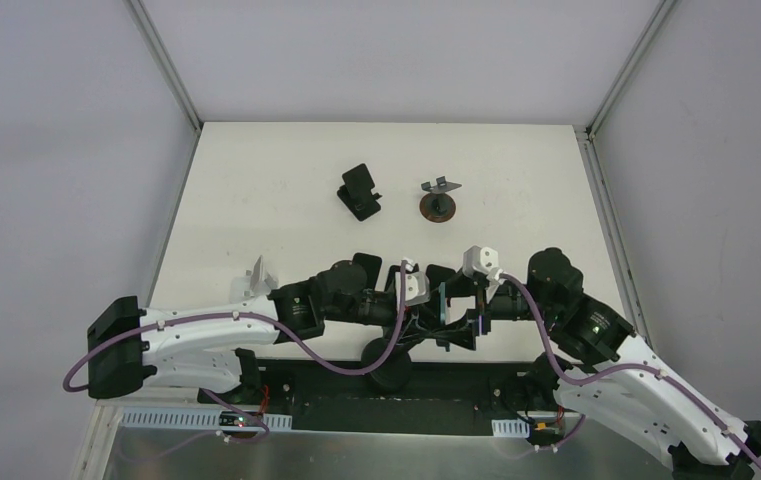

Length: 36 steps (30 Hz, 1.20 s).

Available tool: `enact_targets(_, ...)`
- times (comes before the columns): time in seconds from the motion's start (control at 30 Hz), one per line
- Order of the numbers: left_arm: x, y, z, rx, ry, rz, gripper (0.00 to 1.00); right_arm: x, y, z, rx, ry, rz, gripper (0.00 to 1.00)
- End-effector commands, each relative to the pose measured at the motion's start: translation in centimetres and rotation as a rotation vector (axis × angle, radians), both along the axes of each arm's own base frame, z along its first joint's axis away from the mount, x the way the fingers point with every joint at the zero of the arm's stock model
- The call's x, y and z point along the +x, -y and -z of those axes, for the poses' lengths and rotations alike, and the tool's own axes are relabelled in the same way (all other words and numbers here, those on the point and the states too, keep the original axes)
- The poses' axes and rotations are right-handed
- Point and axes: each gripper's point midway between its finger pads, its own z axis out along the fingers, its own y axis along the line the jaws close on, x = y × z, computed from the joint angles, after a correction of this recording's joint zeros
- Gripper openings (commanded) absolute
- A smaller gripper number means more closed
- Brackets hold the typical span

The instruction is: Remove the phone from the phone stand

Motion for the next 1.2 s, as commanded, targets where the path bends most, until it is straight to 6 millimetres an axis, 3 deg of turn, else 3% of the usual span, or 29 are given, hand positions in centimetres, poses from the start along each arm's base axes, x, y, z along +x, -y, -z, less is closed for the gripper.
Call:
enact_targets(0.0,0.9,0.8,-1.5,-0.035,0.015,-0.021,0.32,-1.7,-0.3,-1.2,0.047,-0.017,-0.079,0.06)
enact_targets(0.07,0.9,0.8,-1.5,-0.034,0.014,-0.018,0.33,-1.5,-0.4,-1.4,0.057,-0.02,-0.067,0.0)
enact_targets(0.27,0.8,0.9,-1.5,-0.035,0.011,-0.014,0.34,-1.4,-0.4,-1.8,0.082,-0.01,-0.058,0.0)
enact_targets(0.5,0.8,1.0,-1.6,-0.035,0.006,-0.015,0.51,-1.5,-0.3,-1.9,0.084,-0.013,-0.06,0.0)
enact_targets(0.87,0.9,1.1,-2.7,-0.06,0.021,-0.015,0.46,-1.7,-0.3,-1.6,0.084,-0.023,-0.064,0.0)
enact_targets(1.17,1.2,0.9,-3.5,-0.077,0.039,-0.03,0.52,-1.8,-0.1,-1.2,0.08,-0.03,-0.06,0.0)
